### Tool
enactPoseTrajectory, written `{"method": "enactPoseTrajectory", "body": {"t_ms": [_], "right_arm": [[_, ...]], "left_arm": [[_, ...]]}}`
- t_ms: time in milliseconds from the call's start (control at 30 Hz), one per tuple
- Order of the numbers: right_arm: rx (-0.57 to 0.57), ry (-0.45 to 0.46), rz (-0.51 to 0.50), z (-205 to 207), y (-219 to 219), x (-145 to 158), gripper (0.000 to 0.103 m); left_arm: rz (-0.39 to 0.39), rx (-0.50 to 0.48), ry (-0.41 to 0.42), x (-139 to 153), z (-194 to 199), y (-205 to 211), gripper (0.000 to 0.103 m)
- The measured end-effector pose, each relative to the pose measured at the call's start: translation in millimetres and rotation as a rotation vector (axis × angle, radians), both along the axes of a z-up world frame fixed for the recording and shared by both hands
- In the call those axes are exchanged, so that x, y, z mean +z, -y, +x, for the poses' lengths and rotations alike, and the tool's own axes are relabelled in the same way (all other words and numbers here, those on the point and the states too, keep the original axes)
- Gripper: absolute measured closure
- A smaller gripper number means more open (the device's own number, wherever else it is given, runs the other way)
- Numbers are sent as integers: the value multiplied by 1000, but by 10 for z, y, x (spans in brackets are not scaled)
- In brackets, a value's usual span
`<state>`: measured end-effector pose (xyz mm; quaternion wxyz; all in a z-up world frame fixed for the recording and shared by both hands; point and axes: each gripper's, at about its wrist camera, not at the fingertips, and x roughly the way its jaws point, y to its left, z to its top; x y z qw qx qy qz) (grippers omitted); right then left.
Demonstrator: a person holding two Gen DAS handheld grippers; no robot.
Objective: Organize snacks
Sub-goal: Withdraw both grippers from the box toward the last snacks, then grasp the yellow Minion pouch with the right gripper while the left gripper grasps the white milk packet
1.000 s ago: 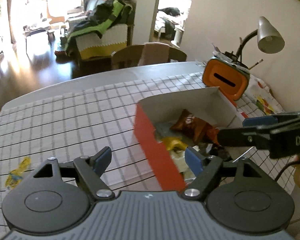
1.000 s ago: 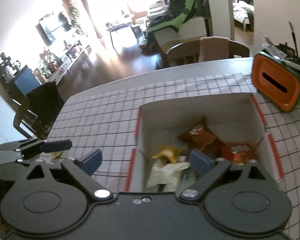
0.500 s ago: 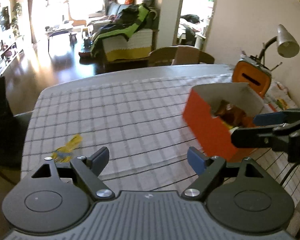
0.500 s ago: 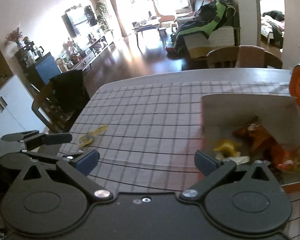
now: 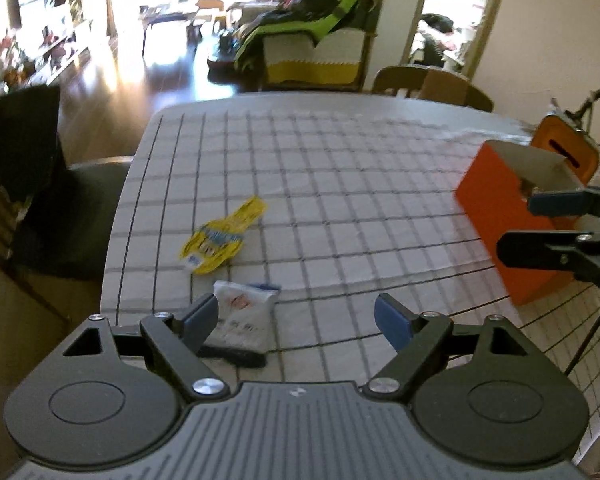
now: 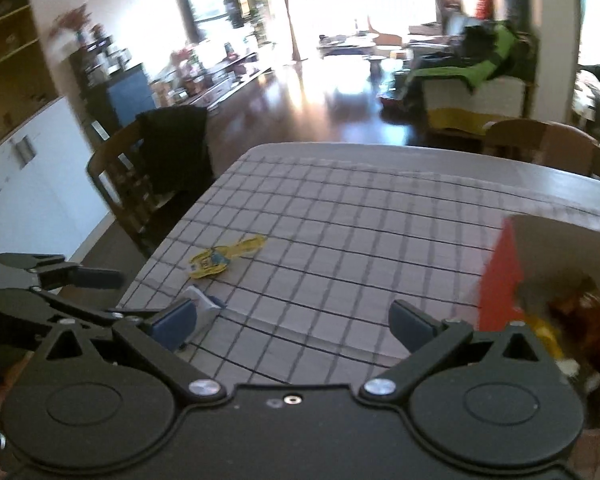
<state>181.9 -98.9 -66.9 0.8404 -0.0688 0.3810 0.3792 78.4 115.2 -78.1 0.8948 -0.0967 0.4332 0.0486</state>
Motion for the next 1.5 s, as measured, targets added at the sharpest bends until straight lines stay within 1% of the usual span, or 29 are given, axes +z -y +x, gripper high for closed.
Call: {"method": "enactPoseTrajectory", "body": {"t_ms": [167,233,333,400,533,667,733,800,867,933,1000,1067,1133,1333,1500], "right_arm": [[140,-4,-47,70,-236,-127,0],[202,3,-72,119,-348,-196,1],[298,21,-110,193,-494,-277,1],[360,23,-128,238,-574,-326,1],[481,17,-163,339,-716,-432,1],[553,5,-188,447,-855,-526,3],[585,-4,-192,502,-908,-547,3],[624,-1,-200,545,-970,-556,4],[667,14,-212,580,-1032,-558,5],[709,35,-227,617,-1103,-563,5],[749,57,-239,657,-1181,-569,5],[794,71,-248,685,-1271,-588,8],[838,90,-257,715,-1389,-624,10],[943,136,-298,763,-1806,-838,18],[1003,166,-289,773,-2102,-915,20]], "left_arm": [[1,60,-74,-287,112,-145,17],[-16,81,-103,-411,175,-216,17],[-2,88,-139,-582,280,-259,17],[-8,91,-162,-683,338,-285,17],[11,90,-191,-803,434,-295,19],[30,73,-198,-845,502,-278,26],[40,70,-216,-889,555,-279,35],[51,65,-216,-905,584,-276,40],[55,65,-212,-899,596,-273,41],[66,69,-207,-895,590,-263,49],[71,66,-201,-890,573,-244,54],[69,65,-195,-888,550,-233,55],[61,85,-187,-886,523,-258,56],[-20,221,-159,-789,322,-463,57],[-61,296,-137,-731,150,-555,57]]}}
